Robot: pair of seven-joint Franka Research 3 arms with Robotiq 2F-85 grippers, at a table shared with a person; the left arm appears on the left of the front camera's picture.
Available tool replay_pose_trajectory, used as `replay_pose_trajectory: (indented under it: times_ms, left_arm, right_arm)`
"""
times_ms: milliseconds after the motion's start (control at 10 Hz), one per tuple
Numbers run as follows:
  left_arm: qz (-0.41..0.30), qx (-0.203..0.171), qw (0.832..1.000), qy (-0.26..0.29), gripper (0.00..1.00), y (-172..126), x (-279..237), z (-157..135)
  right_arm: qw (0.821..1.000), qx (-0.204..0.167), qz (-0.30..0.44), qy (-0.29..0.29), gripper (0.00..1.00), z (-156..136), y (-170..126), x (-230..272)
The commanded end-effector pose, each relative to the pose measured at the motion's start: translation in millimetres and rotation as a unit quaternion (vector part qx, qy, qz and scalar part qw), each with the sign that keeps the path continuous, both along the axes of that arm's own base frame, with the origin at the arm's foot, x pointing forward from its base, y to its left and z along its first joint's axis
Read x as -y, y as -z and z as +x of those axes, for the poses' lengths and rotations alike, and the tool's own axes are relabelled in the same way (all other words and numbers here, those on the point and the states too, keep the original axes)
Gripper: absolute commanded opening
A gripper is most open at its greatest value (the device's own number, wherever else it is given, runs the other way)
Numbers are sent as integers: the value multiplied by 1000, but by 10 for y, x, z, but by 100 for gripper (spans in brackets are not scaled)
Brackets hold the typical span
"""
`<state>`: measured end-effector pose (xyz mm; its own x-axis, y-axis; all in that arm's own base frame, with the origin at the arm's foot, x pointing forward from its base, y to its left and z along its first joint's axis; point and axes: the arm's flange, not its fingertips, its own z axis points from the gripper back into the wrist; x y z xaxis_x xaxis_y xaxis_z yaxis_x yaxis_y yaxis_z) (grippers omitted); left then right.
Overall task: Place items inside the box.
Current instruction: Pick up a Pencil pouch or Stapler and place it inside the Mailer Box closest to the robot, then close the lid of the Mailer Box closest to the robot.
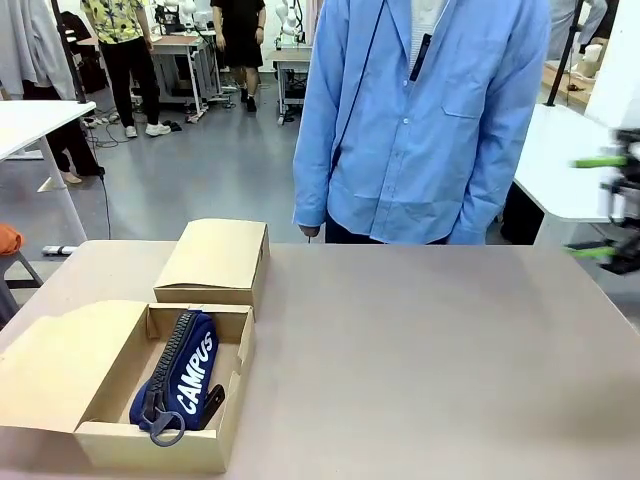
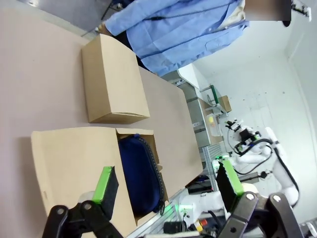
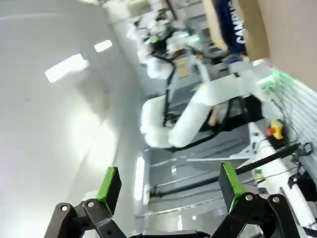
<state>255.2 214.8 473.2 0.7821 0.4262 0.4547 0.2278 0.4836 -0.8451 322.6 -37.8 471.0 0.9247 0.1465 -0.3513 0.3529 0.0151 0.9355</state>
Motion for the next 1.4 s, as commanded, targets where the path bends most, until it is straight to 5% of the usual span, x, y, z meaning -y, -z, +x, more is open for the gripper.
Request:
replay_pose_trajectory:
  times_ms: [0, 200, 300, 1100, 1200, 1300]
  left_arm:
    - [-5, 13, 1000, 2, 100, -4, 14, -5]
    - [-5, 13, 1000, 2, 100, -4, 14, -5]
    - [-5, 13, 1000, 2, 100, -4, 14, -5]
    - [0, 0, 1000, 0, 100, -1, 1, 1]
    - [50, 101, 989, 99, 100, -208, 306, 35]
    - [146, 169, 960, 168, 100, -288, 688, 167]
  right_arm:
    - [1000, 1, 13, 2, 100, 168, 456, 140]
    - [987, -17, -156, 40, 100, 200, 587, -477]
    - [1000, -16, 21, 15, 100, 25, 539, 273]
    - [1000, -16, 21, 15, 100, 25, 539, 273]
    - [1000, -16, 21, 15, 100, 25, 539, 273]
    - [1000, -16, 21, 15, 100, 25, 539, 273]
